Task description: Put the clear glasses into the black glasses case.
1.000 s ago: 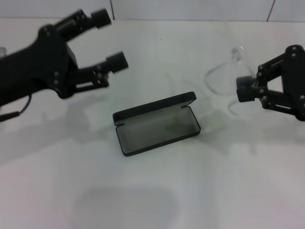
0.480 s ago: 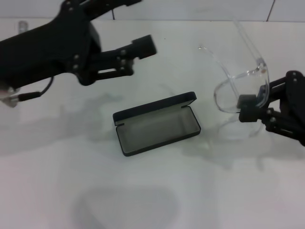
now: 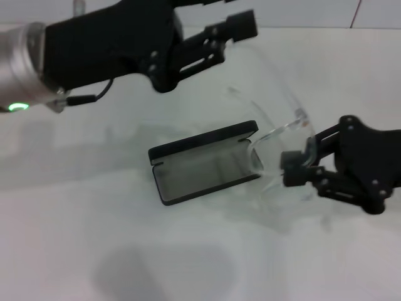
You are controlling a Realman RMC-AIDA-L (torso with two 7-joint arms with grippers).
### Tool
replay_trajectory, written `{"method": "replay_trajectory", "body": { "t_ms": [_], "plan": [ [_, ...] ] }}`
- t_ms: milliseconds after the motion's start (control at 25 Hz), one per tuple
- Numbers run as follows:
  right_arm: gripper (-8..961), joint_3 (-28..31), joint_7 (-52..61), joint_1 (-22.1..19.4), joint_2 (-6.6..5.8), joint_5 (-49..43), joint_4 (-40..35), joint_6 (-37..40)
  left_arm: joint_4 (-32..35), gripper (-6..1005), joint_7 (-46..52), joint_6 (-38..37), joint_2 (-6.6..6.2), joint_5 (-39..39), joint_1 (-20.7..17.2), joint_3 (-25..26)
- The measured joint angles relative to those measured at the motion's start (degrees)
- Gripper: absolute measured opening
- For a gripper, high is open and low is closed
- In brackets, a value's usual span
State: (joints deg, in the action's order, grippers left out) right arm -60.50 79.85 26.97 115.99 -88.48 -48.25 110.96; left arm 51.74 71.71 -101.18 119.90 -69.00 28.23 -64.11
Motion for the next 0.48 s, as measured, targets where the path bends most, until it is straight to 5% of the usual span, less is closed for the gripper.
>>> {"method": "replay_trajectory", "body": {
  "t_ms": [480],
  "plan": [
    [114,-5.7,-0.1,1.4,0.03,0.4,-0.7,-2.6,-3.7,90,-0.2,2.9,-0.07,-0.4,1.9,-3.3]
  ]
}}
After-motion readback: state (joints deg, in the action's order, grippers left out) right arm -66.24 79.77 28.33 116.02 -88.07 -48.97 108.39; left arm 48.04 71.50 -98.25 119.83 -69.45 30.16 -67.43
